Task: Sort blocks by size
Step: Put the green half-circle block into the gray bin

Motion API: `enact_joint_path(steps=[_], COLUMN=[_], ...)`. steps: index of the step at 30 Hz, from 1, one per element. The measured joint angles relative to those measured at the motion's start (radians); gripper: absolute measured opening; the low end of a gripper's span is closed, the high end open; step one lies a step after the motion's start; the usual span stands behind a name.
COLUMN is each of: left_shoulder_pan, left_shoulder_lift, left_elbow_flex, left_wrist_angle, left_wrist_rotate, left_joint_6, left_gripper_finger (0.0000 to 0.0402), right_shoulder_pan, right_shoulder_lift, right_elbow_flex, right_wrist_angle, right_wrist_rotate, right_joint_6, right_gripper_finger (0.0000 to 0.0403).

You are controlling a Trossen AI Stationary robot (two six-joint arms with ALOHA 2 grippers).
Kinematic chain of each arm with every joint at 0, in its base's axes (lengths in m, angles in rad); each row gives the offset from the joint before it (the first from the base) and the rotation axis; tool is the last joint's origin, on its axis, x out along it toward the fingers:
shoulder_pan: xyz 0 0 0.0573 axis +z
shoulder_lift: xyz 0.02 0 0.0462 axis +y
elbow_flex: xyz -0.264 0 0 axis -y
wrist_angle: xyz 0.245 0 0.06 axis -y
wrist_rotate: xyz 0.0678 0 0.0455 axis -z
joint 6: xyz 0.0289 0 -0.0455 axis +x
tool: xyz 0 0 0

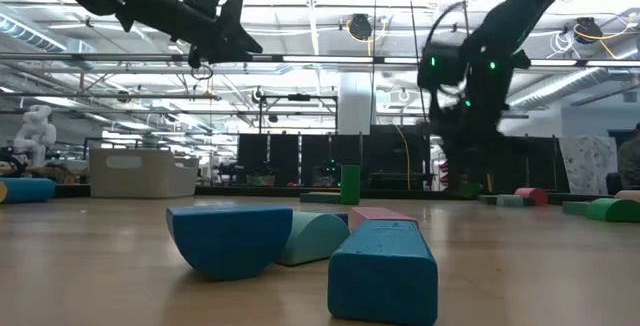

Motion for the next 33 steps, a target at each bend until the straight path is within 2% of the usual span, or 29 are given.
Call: enact_joint_path(steps=[7, 10, 14, 19, 26, 30, 33], left_shoulder_pan=[-0.019, -0.037, -0.067, -0.124, -0.236, -0.285, -0.316], left_shoulder_lift=[0.017, 0.053, 0.123, 0.225, 0.36, 0.42, 0.457], left_elbow_flex=[0.0, 0.001, 0.001, 0.001, 0.001, 0.019, 0.048], left_wrist_angle=[-0.014, 0.002, 0.114, 0.269, 0.48, 0.515, 0.523], left_wrist_rotate=[0.042, 0.09, 0.123, 0.196, 0.286, 0.318, 0.326], left_joint_6=[0.253, 0.277, 0.344, 0.494, 0.797, 0.951, 1.013], left_gripper_finger=[0.0185, 0.0185, 0.0185, 0.0185, 0.0185, 0.0185, 0.0185], right_shoulder_pan=[0.032, 0.031, 0.031, 0.04, 0.08, 0.1, 0.105], right_shoulder_lift=[-0.12, -0.163, -0.177, -0.157, -0.1, -0.088, -0.088], right_elbow_flex=[0.002, 0.002, 0.002, 0.002, 0.001, 0.001, 0.001], right_wrist_angle=[0.314, 0.471, 0.655, 0.732, 0.779, 0.809, 0.822], right_wrist_rotate=[-0.038, -0.125, -0.287, -0.411, -0.529, -0.556, -0.576], right_joint_6=[-0.162, -0.216, -0.287, -0.335, -0.388, -0.396, -0.397], right_gripper_finger=[0.0108, 0.0108, 0.0108, 0.0108, 0.0108, 0.0108, 0.0108])
